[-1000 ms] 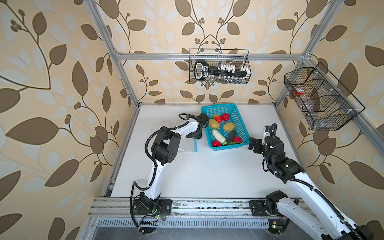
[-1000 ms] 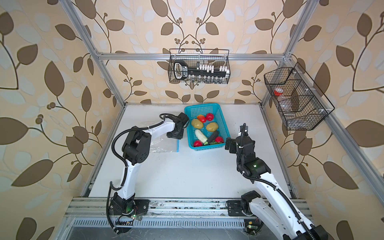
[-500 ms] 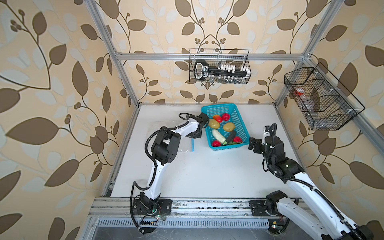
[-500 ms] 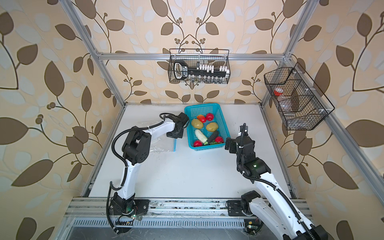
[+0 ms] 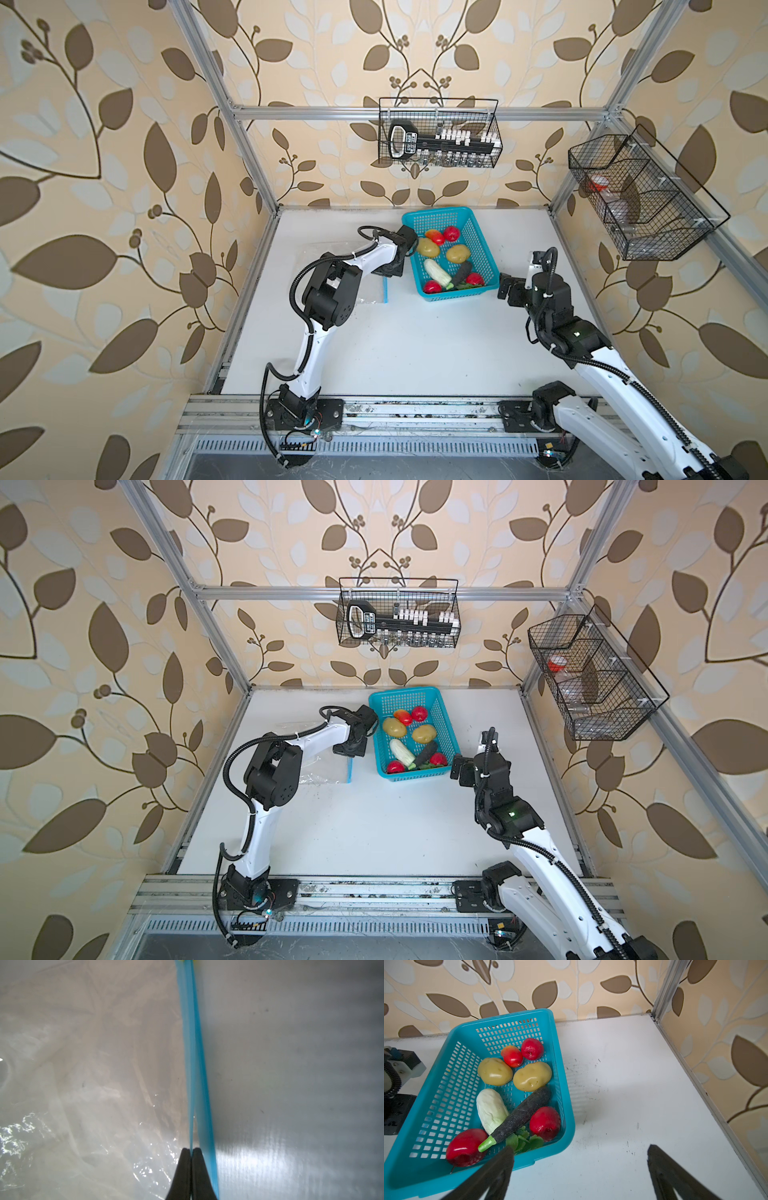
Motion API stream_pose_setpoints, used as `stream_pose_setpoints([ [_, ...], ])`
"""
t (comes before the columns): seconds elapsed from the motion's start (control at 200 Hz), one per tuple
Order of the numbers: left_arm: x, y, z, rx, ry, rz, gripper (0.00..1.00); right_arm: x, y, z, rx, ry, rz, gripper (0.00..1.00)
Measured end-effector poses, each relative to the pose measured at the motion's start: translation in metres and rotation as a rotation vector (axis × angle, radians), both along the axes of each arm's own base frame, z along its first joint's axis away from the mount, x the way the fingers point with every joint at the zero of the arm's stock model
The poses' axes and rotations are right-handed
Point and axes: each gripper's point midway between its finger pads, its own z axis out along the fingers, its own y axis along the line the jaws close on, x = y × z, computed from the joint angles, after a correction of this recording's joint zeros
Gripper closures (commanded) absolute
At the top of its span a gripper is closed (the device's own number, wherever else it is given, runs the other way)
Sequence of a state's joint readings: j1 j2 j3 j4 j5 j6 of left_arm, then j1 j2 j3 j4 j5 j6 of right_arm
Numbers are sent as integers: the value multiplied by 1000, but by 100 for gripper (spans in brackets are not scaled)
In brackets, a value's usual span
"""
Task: Place the food in the zip-top bag and seal the zipper
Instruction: 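Lift the zipper edge with left gripper while right gripper reaches into basket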
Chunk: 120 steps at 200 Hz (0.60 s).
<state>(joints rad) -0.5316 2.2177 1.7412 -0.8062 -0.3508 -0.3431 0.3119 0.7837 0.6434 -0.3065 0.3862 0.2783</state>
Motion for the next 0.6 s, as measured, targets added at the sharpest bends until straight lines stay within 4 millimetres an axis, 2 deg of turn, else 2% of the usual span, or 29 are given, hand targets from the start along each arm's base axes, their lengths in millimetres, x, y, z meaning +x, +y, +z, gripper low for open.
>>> stream_pose_setpoints([
  [0.225,-6,5,5,19,-2,-47,100,-1,3,2,21,-9,10,0],
  [0.6,-9,4,56,-16,-100,-150,100,-5,10,1,72,0,41,0],
])
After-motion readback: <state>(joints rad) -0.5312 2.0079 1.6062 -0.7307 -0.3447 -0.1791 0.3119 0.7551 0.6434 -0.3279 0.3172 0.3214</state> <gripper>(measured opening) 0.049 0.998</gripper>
